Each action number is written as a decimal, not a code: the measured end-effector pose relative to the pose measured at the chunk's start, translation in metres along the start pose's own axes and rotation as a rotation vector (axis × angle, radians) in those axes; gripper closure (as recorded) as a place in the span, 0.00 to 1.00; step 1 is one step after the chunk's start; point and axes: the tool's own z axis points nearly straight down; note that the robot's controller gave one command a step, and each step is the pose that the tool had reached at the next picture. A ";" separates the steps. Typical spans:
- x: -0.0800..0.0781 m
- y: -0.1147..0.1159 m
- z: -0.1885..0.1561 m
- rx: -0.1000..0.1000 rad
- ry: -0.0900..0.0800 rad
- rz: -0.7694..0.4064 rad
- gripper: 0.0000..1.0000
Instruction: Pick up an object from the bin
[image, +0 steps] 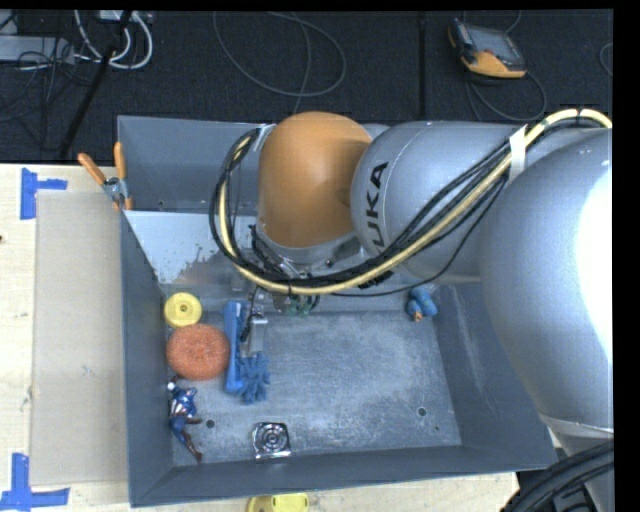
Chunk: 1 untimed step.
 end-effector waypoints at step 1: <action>-0.001 -0.001 -0.005 -0.001 -0.006 0.003 0.00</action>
Offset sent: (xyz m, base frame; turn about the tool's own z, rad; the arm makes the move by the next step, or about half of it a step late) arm -0.0397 -0.0098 -0.0915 -0.3139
